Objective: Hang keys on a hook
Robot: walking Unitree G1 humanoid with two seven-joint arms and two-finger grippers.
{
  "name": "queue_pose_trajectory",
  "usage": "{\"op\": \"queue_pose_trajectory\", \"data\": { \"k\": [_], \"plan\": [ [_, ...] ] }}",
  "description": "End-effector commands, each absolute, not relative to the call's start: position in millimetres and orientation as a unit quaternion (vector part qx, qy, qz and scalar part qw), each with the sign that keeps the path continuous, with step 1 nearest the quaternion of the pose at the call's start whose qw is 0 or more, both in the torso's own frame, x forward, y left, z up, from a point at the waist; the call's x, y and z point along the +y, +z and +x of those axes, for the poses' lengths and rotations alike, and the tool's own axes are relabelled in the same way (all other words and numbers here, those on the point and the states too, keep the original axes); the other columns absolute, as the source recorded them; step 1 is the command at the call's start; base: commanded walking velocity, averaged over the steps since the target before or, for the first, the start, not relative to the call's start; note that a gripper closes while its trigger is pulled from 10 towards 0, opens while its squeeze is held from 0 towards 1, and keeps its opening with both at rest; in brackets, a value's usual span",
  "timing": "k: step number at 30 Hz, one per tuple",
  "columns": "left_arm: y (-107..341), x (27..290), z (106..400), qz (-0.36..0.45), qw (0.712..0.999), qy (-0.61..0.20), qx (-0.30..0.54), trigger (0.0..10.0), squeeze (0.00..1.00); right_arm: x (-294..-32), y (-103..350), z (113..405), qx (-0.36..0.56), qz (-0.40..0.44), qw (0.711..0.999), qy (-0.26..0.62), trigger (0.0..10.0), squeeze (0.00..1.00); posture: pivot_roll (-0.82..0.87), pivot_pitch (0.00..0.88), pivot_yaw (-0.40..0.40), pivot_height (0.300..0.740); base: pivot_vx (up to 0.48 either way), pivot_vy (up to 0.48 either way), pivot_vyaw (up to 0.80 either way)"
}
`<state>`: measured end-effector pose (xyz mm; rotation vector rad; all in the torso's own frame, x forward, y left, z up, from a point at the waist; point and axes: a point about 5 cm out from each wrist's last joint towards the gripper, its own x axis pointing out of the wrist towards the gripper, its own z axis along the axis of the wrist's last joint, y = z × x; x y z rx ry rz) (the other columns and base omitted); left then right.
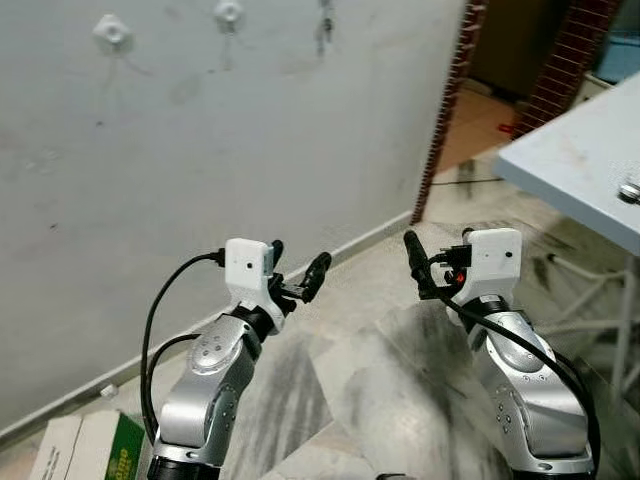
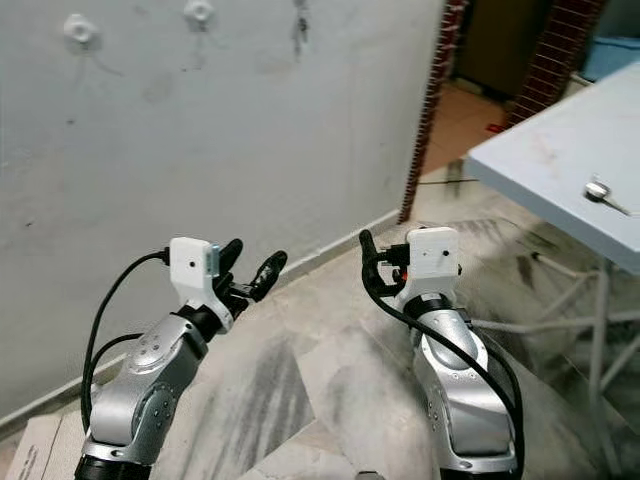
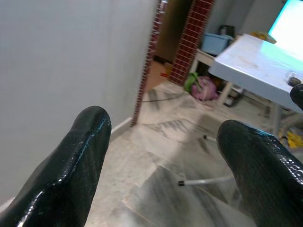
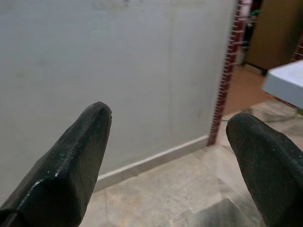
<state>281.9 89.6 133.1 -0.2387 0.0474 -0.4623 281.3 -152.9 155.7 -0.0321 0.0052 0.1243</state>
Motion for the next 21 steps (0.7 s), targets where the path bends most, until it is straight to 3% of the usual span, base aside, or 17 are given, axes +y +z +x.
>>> {"op": "queue_pose_trajectory", "data": {
  "k": [1,21],
  "plan": [
    [134.9,91.0,283.8,-0.112,0.967,-0.227,0.020,10.0,0.00,-152.8,156.7,282.6,0.002,-0.019,0.998,0.061,10.0,0.00,-0.09,0.107,0.056,0.740,0.000,0.000,-0.79],
    [133.9,92.1,285.1,-0.112,0.969,-0.217,0.022,10.0,0.00,-156.5,158.6,283.3,-0.005,-0.034,0.998,0.043,10.0,0.00,-0.09,0.113,0.057,0.740,0.000,0.000,-0.78]
  ]
}}
